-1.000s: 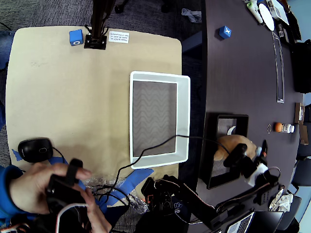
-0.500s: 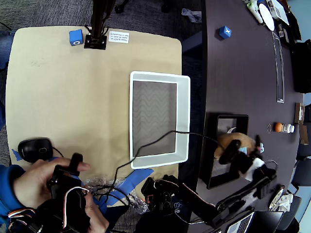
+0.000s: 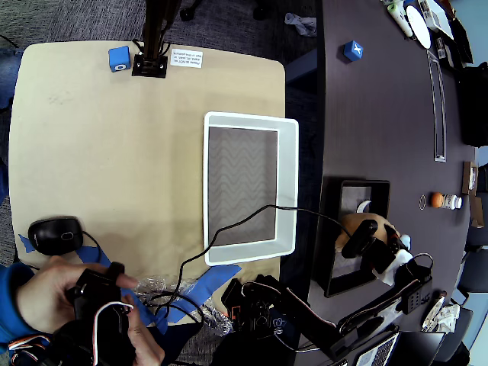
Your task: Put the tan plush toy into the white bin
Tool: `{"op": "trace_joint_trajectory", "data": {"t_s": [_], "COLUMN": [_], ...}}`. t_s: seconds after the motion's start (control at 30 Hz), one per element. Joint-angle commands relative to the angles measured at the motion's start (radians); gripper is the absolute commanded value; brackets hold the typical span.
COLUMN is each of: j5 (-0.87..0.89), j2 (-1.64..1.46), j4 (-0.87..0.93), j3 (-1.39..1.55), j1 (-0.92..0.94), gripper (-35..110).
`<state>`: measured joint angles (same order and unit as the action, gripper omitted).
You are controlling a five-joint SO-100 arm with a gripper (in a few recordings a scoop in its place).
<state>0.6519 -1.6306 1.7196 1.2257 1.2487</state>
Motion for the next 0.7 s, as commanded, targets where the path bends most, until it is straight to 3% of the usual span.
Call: {"op": "trace_joint_trajectory", "data": {"t_s": [0.0,0.4,0.67], "j5": [0.012,-0.046,-0.04], "j2": [-0.072,-0.083,-0.083], "j4": [0.017,0.014,0.014], "j3": [0.003,0.115,0.135], "j1": [0.008,0.005,0.005], "gripper": [23,1,0]}}
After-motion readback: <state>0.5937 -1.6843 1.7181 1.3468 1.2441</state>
